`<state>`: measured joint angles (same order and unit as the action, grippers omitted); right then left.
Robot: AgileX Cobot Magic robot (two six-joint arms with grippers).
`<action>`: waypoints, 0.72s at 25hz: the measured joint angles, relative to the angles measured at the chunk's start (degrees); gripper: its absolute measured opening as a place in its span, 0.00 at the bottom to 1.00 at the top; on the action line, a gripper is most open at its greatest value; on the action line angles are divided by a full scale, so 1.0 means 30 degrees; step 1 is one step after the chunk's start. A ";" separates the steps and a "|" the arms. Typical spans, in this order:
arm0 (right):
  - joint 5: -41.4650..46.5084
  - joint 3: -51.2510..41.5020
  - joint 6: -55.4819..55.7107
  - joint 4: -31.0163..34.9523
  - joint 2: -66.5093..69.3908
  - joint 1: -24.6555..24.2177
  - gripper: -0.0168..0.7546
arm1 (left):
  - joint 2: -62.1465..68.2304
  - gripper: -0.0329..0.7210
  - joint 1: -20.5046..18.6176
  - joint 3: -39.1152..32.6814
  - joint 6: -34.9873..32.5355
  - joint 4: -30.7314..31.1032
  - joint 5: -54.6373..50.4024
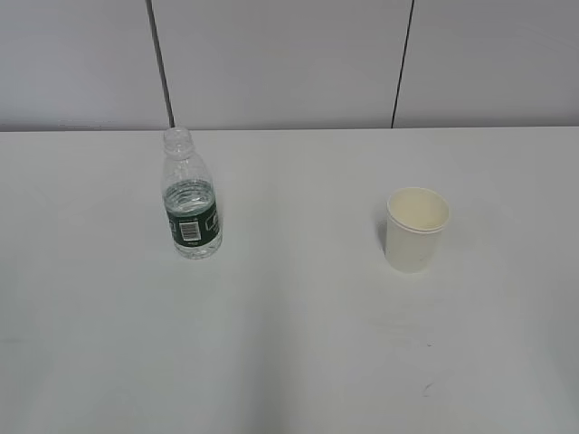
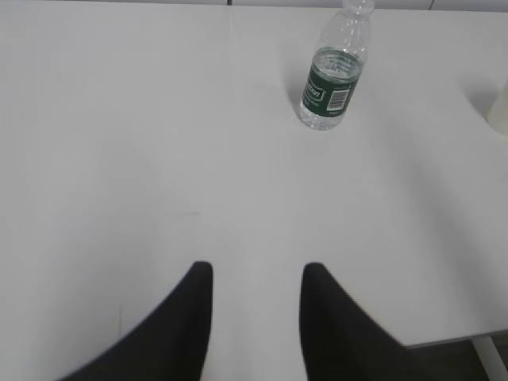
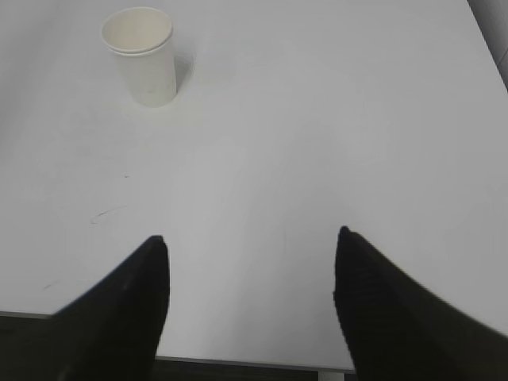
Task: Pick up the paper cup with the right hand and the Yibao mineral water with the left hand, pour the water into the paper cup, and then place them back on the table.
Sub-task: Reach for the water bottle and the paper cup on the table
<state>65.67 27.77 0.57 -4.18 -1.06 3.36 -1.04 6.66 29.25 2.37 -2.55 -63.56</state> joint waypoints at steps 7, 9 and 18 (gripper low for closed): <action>0.0000 0.0000 0.0000 0.0000 0.0000 0.0000 0.69 | 0.0000 0.36 0.0000 0.0000 0.0000 0.0000 0.0000; 0.0000 0.0000 0.0000 0.0000 0.0000 0.0000 0.69 | 0.0000 0.36 0.0000 0.0000 0.0000 0.0000 0.0000; 0.0000 0.0000 0.0000 0.0000 0.0000 0.0000 0.69 | 0.0000 0.36 0.0000 0.0000 0.0000 0.0000 0.0000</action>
<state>65.67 27.77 0.57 -4.18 -1.06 3.36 -1.04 6.66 29.25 2.37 -2.55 -63.56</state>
